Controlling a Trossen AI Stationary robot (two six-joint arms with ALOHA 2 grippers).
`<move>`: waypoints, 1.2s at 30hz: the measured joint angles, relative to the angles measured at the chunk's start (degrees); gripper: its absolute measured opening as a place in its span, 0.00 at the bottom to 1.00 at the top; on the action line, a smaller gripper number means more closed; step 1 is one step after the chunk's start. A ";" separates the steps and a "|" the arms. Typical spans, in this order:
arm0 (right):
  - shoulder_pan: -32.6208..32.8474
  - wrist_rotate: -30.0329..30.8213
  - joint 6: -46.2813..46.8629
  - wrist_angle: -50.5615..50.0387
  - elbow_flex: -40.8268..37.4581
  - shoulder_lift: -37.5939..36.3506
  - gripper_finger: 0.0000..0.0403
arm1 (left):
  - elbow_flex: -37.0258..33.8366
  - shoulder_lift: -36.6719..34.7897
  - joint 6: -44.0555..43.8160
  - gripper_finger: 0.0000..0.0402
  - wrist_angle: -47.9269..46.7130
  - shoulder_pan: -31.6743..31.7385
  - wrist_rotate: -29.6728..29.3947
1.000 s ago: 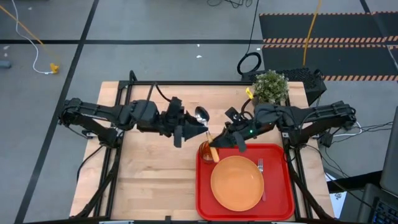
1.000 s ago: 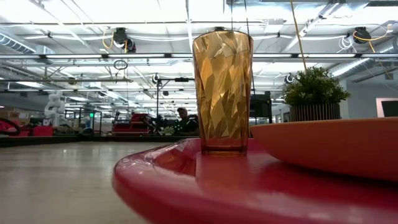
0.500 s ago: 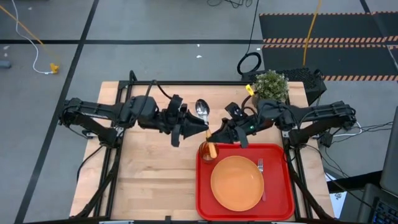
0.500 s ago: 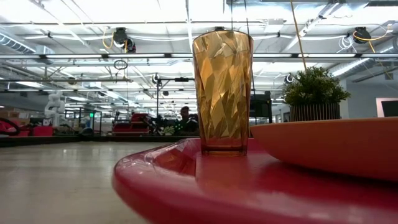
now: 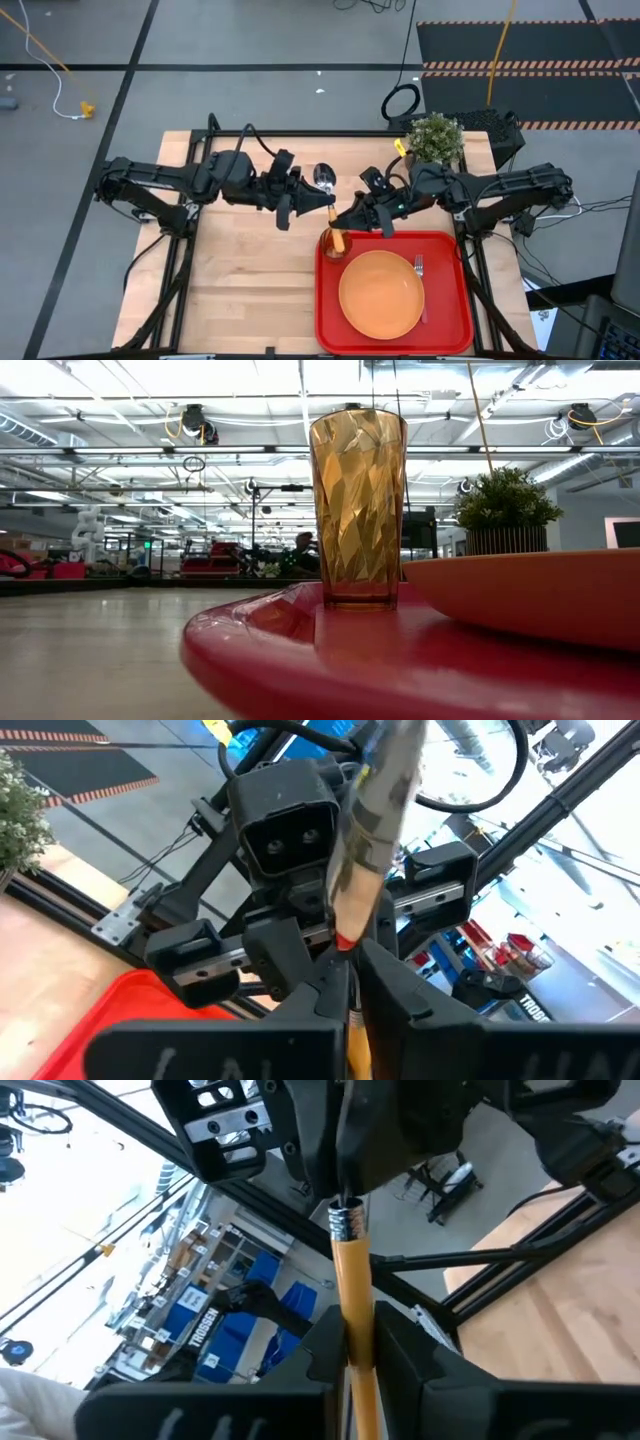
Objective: Pick and place plate/cup/fork/spoon on tray
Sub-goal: Put the yellow spoon on the red tray to the right of the red fork
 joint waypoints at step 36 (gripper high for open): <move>1.33 39.91 -45.07 0.70 0.04 -3.29 0.46 | 0.00 0.07 1.39 0.01 -2.63 1.40 -38.17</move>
